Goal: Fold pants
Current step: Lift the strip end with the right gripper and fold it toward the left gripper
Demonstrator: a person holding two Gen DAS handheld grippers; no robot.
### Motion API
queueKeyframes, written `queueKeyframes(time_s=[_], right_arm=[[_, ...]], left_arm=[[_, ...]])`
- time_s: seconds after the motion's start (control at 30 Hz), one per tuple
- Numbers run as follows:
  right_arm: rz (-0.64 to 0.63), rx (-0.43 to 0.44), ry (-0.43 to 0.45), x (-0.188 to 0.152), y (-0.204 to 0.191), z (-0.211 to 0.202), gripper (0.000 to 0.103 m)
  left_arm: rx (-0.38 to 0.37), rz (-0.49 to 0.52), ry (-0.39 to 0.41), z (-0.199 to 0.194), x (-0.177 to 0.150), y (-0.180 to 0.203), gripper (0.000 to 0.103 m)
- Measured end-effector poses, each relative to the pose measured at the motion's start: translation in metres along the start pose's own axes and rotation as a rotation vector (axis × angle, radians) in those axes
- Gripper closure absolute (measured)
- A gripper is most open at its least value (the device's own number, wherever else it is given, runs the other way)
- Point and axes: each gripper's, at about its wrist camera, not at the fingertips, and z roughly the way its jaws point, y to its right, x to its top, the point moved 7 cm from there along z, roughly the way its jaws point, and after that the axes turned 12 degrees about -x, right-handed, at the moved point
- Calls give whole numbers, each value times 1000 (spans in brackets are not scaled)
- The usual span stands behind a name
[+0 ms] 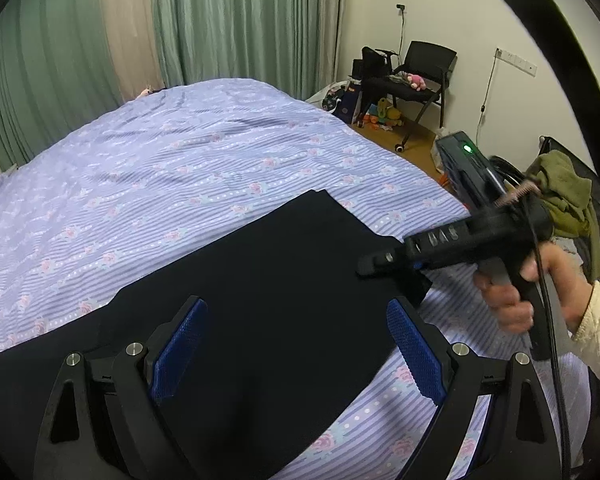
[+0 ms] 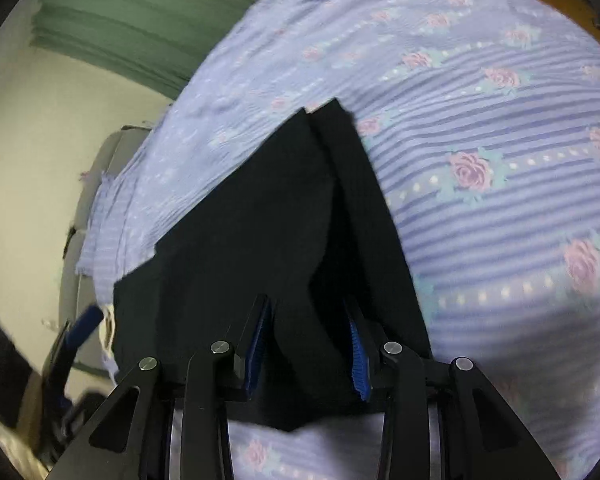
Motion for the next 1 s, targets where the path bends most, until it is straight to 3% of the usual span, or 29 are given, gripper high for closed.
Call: queueKeyframes(time_s=[0.07,0.2,0.27,0.57,0.7,0.9,1.0], right_arm=[[64,47,14,14,2,3,65],[70,71,2,31,-5,12,66],[46,42,23,35,-14,12,94],[76,-93,229,57,-8,-30,96],[82,-187,196,50,9,-16,97],[128,-215,214,39,32,-17,97],[91,-297,227,37,32,-28,81]], left_arm=[[1,-6,0,-2,0,-3,11],[6,-18,2,-3,0,-6,11],[-2,-29,9,-5,0,-6,11],[-9,-50,21,-6,0,-4,11],[-1,-53,29,-7,1,-7,11],[29,-52,28,-8,-1,-15,11],[50,-51,32,-9,-2,-18,11]])
